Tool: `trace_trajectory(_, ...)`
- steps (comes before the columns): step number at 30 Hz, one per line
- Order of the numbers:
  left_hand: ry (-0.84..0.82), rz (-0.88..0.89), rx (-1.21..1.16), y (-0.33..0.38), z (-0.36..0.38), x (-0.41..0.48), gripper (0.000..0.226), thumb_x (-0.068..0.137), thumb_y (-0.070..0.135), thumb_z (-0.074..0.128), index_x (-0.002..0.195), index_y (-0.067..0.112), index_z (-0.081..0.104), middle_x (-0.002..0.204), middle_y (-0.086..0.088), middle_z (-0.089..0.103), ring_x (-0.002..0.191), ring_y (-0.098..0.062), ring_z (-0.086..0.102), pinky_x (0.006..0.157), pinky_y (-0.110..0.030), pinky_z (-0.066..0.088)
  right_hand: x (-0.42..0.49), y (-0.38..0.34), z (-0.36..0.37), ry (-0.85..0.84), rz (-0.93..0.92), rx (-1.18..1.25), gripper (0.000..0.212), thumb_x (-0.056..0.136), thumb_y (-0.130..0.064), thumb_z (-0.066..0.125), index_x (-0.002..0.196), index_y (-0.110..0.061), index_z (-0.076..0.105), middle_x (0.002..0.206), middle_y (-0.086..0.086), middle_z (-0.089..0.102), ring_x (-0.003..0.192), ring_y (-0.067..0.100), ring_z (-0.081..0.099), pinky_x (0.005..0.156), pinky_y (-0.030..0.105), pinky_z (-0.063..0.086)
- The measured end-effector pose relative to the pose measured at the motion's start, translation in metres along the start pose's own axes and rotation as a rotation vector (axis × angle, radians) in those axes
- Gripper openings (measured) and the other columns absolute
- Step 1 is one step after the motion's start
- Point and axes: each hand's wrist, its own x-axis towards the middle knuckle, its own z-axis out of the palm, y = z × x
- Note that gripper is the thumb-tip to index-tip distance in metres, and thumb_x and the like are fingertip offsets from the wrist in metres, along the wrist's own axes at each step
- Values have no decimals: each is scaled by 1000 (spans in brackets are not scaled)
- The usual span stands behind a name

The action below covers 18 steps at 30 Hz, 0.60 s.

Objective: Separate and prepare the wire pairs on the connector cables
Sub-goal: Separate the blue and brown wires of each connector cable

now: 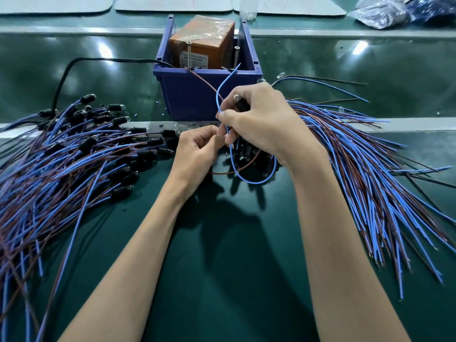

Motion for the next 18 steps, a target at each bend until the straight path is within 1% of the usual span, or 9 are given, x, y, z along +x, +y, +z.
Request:
trace_trajectory(3, -27, 4, -16, -1, 0, 0, 32, 96, 18, 46, 68, 18, 61, 44, 22, 49, 40, 8, 43, 47, 0, 30, -1, -1, -1, -21, -5, -20, 11, 85, -4, 57, 79, -10, 64, 57, -3, 68, 47, 2, 63, 46, 9, 46)
trace_trajectory(5, -40, 3, -30, -1, 0, 1, 42, 97, 18, 46, 61, 30, 64, 45, 23, 48, 40, 8, 42, 47, -1, 30, -1, -2, -1, -34, -15, -44, 10, 85, -6, 57, 82, -9, 65, 54, -6, 66, 47, 0, 63, 46, 8, 44)
trace_trajectory(8, -54, 15, -35, -1, 1, 2, 55, 98, 15, 43, 53, 40, 63, 44, 24, 47, 39, 8, 40, 45, -2, 28, -2, -2, 0, -46, -39, -92, 10, 86, -8, 57, 85, -10, 67, 44, -11, 60, 47, -2, 62, 47, 8, 43)
trace_trajectory(10, -57, 27, -43, -1, 1, 2, 59, 99, 12, 42, 52, 42, 62, 44, 24, 46, 39, 8, 40, 45, -2, 28, -2, -4, -1, -56, -55, -104, 10, 86, -9, 58, 86, -10, 67, 41, -14, 58, 47, -3, 61, 48, 5, 40)
trace_trajectory(14, -63, 28, -54, -3, 0, 2, 64, 98, 3, 42, 53, 43, 63, 43, 25, 46, 38, 9, 41, 45, -1, 28, -4, -6, -1, -74, -88, -121, 11, 87, -8, 57, 86, -9, 68, 40, -16, 57, 46, -4, 59, 49, 3, 38)
trace_trajectory(18, -63, 29, -54, -2, 0, 2, 59, 96, 9, 47, 51, 43, 62, 42, 24, 46, 38, 8, 40, 44, -2, 28, -4, -6, -1, -75, -95, -124, 11, 87, -8, 57, 86, -8, 68, 40, -16, 57, 45, -4, 58, 49, 3, 37)
